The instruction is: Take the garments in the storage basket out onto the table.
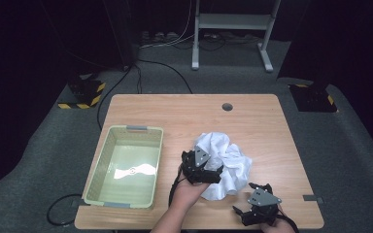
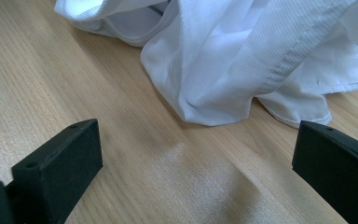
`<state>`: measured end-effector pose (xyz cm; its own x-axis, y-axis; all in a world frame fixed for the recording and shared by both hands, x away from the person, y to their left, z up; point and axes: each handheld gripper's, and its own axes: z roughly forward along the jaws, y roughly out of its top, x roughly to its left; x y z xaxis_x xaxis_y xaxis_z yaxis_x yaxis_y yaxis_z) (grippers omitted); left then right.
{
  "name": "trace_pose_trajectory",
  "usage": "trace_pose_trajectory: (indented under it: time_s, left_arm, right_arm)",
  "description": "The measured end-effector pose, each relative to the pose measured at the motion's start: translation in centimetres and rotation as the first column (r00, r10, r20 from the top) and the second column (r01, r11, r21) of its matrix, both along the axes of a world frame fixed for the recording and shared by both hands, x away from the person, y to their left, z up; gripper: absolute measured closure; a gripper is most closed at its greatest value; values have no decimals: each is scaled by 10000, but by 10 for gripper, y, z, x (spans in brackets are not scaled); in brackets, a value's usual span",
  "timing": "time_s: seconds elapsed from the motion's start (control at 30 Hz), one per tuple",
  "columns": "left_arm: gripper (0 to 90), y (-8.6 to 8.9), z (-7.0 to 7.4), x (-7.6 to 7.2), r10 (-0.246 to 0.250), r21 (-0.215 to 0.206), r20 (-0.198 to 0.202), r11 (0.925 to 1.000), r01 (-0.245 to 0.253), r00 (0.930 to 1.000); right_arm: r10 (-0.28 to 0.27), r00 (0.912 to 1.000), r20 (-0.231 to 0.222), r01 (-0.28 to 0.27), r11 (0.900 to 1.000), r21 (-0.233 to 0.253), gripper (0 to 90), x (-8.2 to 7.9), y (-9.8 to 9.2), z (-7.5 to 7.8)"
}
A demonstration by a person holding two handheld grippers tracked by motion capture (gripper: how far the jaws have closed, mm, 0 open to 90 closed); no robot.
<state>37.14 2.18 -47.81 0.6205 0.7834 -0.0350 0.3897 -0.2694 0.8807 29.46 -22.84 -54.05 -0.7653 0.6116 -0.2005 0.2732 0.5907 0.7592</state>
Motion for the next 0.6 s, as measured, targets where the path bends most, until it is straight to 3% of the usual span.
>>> trace_pose_trajectory:
  time_s: [0.37,0.6]
  left_arm:
    - [27,7,10,-3,-399,-236,88,9989,401,9992]
    - [18,14,6,-6,-523,-734,-9,9959,521,9986]
  right_arm:
    - [-18,10000,6,18,10000,-9,9,0,0,0]
    - [-14,10000,1,14,10000,2,10,0,0,0]
